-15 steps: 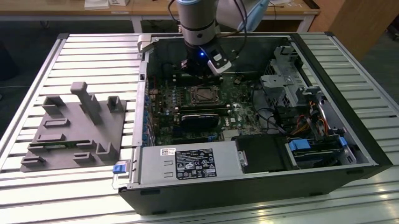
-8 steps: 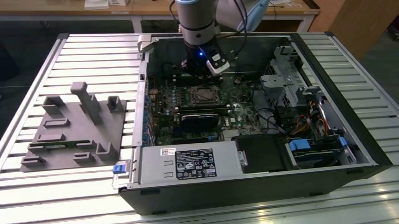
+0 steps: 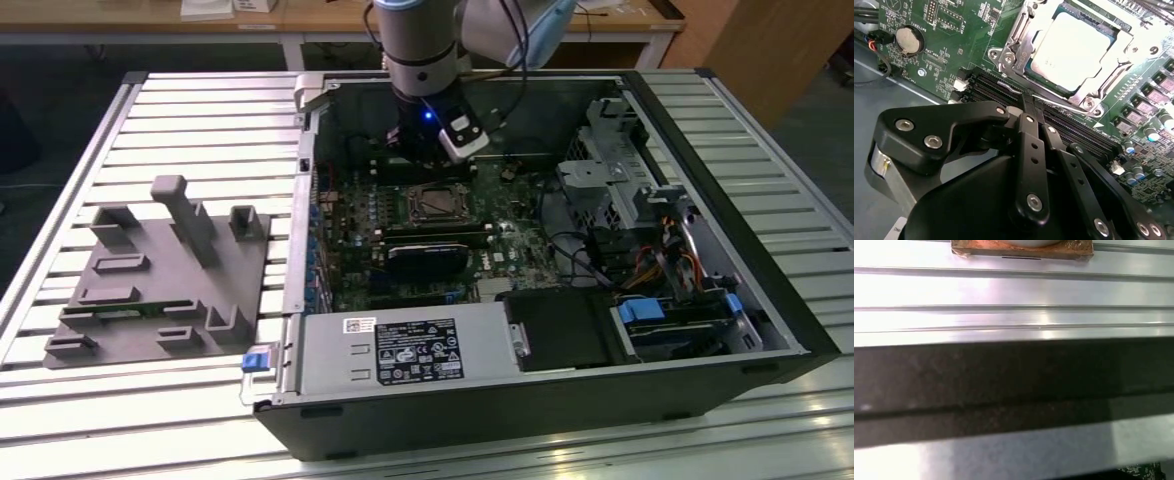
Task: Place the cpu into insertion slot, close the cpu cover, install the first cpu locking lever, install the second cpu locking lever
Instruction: 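Install the first cpu locking lever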
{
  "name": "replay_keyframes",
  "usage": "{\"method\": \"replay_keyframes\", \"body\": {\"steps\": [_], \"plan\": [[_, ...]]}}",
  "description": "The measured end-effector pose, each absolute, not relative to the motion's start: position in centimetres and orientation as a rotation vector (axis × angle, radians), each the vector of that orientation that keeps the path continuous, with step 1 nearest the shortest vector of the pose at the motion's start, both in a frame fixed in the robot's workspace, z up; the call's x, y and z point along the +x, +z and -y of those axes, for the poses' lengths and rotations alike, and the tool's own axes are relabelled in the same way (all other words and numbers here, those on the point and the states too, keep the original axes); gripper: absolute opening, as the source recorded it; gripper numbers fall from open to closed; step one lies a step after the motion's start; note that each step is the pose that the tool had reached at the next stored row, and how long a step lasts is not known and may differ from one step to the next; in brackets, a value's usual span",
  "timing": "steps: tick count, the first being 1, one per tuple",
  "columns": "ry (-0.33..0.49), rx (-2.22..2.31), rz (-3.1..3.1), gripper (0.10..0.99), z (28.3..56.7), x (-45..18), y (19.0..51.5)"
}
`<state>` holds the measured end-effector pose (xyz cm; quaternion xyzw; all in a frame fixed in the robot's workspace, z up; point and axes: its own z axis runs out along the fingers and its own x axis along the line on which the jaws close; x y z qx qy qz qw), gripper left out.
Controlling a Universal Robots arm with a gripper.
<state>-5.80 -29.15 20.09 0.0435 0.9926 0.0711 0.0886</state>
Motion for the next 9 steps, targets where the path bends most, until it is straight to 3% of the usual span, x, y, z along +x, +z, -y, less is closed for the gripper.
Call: {"method": "replay_keyframes", "body": {"steps": [9], "plan": [[0.208, 0.171, -2.949, 0.106, 29.15, -5.80, 19.71]]}}
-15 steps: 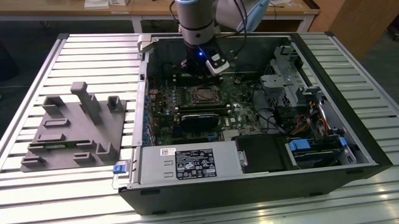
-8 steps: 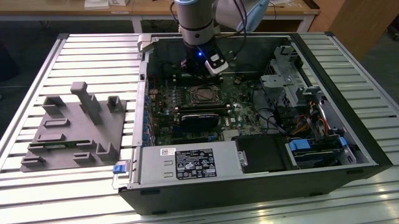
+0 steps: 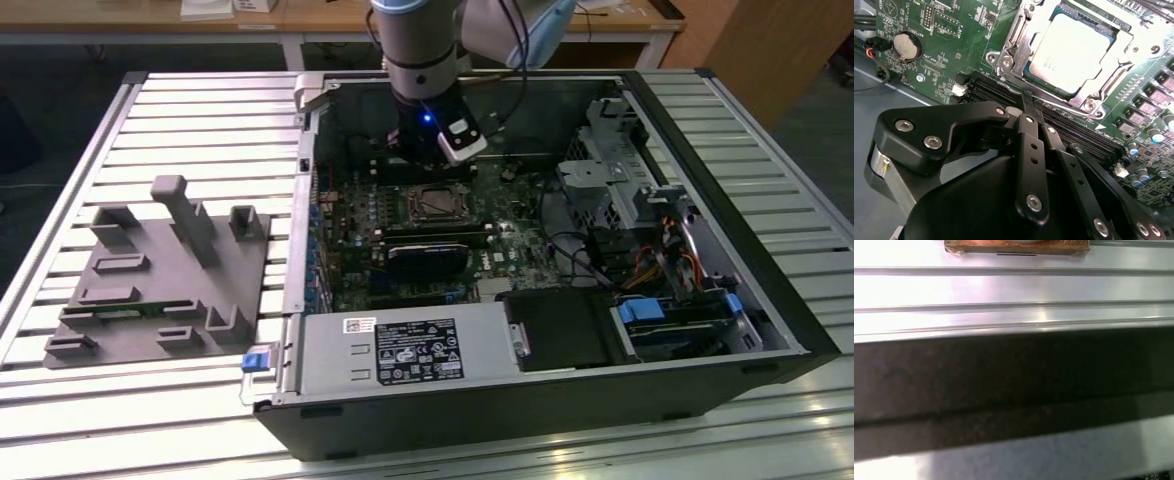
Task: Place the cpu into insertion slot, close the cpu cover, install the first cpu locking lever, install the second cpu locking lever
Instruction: 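Install the first cpu locking lever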
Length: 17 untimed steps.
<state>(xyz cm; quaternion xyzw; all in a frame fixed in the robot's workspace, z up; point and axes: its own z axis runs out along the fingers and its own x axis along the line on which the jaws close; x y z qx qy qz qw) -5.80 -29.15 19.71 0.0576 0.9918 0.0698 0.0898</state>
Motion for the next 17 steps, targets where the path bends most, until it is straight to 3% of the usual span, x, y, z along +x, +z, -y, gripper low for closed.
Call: {"method": "replay_keyframes", "body": {"steps": [17], "plan": [[0.222, 0.239, -2.942, 0.106, 29.16, -5.82, 19.21]]}}
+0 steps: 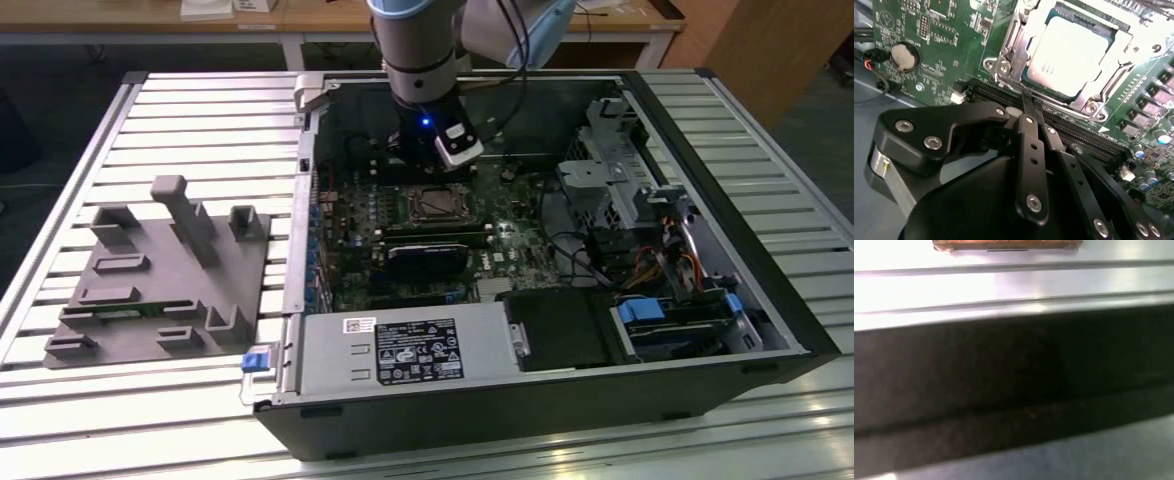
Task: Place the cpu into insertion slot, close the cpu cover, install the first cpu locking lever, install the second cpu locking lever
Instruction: 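Install the first cpu locking lever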
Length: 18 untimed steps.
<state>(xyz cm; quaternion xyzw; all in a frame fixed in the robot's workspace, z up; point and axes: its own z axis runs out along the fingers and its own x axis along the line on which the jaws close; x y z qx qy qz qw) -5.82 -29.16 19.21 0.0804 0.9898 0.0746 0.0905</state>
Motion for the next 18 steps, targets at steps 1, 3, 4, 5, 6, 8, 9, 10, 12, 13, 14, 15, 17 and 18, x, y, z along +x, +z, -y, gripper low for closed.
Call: {"method": "replay_keyframes", "body": {"steps": [1, 3, 4, 5, 6, 8, 9, 10, 12, 13, 14, 15, 17, 18], "plan": [[0.231, 0.240, -2.942, 0.106, 29.16, -5.82, 19.19], [0.244, 0.241, -2.942, 0.106, 29.19, -5.84, 19.20], [0.248, 0.241, -2.942, 0.106, 29.21, -5.85, 19.21], [0.249, 0.242, -2.942, 0.106, 29.20, -5.85, 19.20], [0.249, 0.242, -2.942, 0.106, 29.19, -5.84, 19.19], [0.250, 0.242, -2.942, 0.106, 29.19, -5.80, 19.19], [0.249, 0.242, -2.942, 0.106, 29.20, -5.76, 19.20], [0.248, 0.242, -2.942, 0.106, 29.18, -5.68, 19.19], [0.248, 0.243, -2.942, 0.106, 29.16, -5.51, 19.21], [0.248, 0.244, -2.942, 0.106, 29.16, -5.43, 19.24], [0.248, 0.244, -2.942, 0.106, 29.15, -5.34, 19.27], [0.249, 0.245, -2.941, 0.106, 29.14, -5.27, 19.31], [0.250, 0.246, -2.942, 0.106, 29.12, -5.16, 19.45], [0.249, 0.247, -2.943, 0.106, 29.13, -5.14, 19.59]]}}
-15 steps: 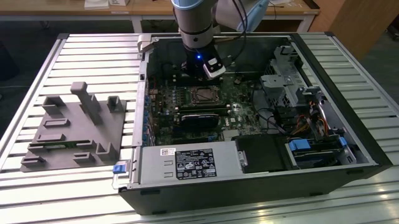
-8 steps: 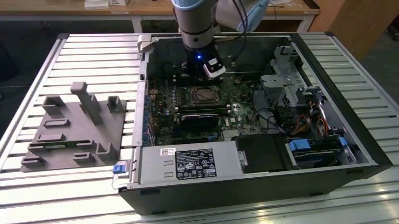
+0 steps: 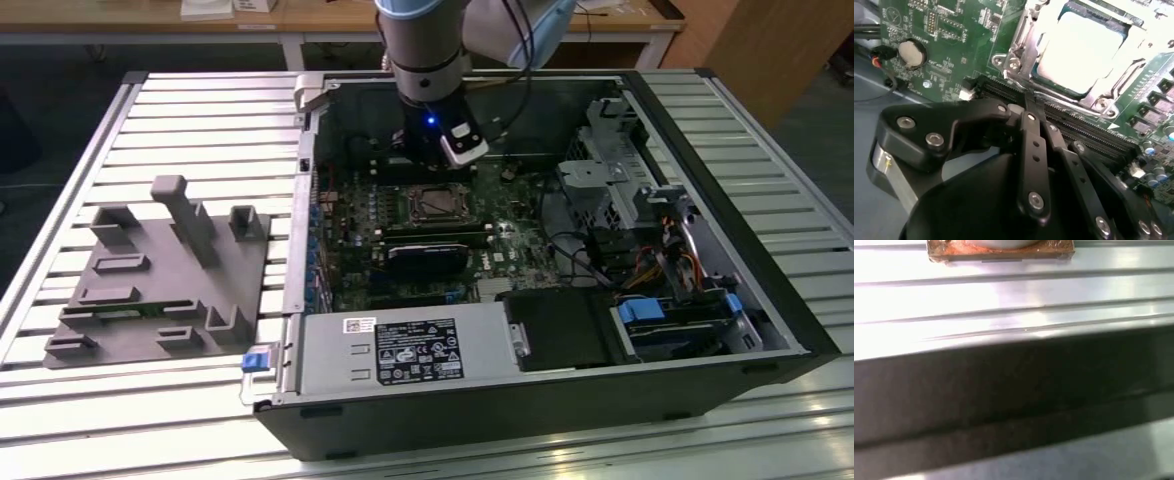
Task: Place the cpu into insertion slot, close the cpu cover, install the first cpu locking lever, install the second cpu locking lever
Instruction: 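Install the first cpu locking lever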
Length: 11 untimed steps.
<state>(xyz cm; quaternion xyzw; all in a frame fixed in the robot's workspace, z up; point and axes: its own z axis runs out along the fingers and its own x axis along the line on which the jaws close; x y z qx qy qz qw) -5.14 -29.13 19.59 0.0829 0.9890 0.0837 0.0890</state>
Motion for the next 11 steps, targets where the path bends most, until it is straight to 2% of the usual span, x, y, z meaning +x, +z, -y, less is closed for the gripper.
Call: {"method": "replay_keyframes", "body": {"steps": [11], "plan": [[0.246, 0.261, -2.942, 0.106, 29.42, -4.99, 19.95]]}}
